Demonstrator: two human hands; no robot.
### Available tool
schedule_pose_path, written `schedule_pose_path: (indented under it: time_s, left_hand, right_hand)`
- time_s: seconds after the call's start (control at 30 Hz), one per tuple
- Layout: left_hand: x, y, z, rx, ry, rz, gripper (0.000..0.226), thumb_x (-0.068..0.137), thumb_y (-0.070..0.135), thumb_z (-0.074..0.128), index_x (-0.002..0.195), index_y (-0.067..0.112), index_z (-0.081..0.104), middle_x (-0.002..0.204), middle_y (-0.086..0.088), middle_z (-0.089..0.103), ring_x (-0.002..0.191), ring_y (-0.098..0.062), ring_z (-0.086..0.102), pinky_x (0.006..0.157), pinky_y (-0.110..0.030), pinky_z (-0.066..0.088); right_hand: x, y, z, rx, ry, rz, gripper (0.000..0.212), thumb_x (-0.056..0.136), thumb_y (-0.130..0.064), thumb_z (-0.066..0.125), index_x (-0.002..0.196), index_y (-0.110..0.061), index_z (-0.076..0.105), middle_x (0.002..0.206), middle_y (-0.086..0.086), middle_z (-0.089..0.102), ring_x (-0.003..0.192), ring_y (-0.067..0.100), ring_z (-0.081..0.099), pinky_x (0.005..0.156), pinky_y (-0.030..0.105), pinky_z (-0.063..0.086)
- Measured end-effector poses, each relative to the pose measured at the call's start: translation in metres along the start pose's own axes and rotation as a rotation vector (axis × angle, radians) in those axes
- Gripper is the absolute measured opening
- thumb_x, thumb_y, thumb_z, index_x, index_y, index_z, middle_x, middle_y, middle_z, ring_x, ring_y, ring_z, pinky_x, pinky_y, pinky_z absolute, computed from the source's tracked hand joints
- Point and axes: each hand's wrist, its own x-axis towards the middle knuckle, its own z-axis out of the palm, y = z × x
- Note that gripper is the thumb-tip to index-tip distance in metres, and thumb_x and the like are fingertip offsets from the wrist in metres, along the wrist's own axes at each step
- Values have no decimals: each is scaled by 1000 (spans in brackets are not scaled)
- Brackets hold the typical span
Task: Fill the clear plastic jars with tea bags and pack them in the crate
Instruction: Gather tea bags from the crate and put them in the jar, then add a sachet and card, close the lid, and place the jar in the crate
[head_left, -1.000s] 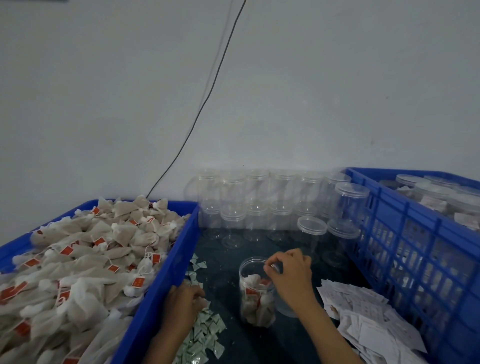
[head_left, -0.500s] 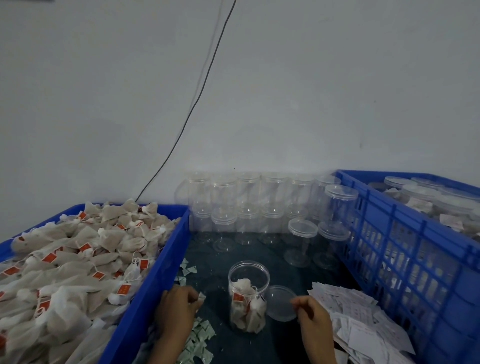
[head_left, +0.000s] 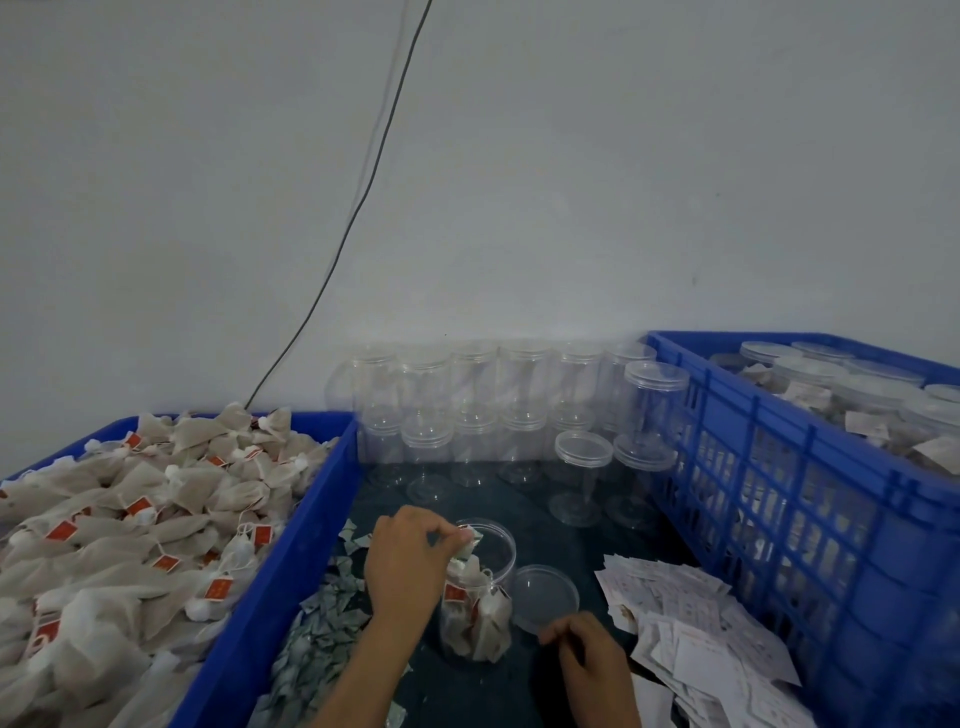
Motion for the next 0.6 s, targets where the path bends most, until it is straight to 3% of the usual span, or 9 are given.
schedule_pose_path:
  time_s: [0.1, 0.23, 0.3, 0.4, 0.5, 0.6]
  left_hand:
    - [-1, -5, 5, 39, -10, 43, 14, 87, 37, 67, 87, 24, 75, 105, 11, 64, 100, -12, 53, 84, -22, 37]
    - [1, -10, 9, -189, -40, 77, 17, 97, 17, 55, 100, 25, 70, 106, 6, 67, 103, -16, 58, 94, -39, 46]
    - [0, -12, 12, -313, -123, 66, 22, 99, 20, 50, 113, 33, 60, 115, 7, 62, 111, -14, 55, 99, -40, 46]
    - [-7, -12, 22, -412, -256, 97, 34, 97, 30, 52, 128, 45, 45, 123, 11, 50, 119, -6, 50, 103, -34, 44]
    - [-12, -14, 29, -497, -234, 77, 40, 96, 31, 54, 127, 51, 40, 126, 13, 47, 119, -4, 50, 102, -30, 44]
    - [-12, -16, 33, -517, -215, 65, 35, 93, 37, 54, 124, 52, 43, 127, 13, 49, 118, -6, 51, 96, -24, 43]
  right_hand:
    - [1, -1, 1, -45, -50, 2, 43, 77, 18, 51, 66, -22, 64, 85, -4, 62, 87, 6, 59, 84, 22, 44]
    - [8, -7, -2, 34, 93, -40, 42, 75, 23, 51, 66, -17, 62, 77, 0, 65, 80, 3, 59, 72, 16, 43]
    - [21, -11, -9, 12, 178, -7, 39, 79, 19, 51, 71, -18, 62, 79, -3, 65, 78, 6, 60, 68, 13, 41]
    - [50, -11, -24, -239, 168, 35, 27, 83, 9, 52, 85, -15, 64, 94, 3, 62, 90, 20, 59, 72, 27, 44]
    - [71, -4, -36, -612, 34, 61, 20, 94, -14, 54, 113, -17, 58, 120, 4, 53, 110, 20, 50, 88, 32, 43]
    - [79, 4, -42, -758, -91, 231, 55, 89, -46, 61, 133, -20, 39, 137, 6, 40, 125, 24, 41, 97, 34, 40]
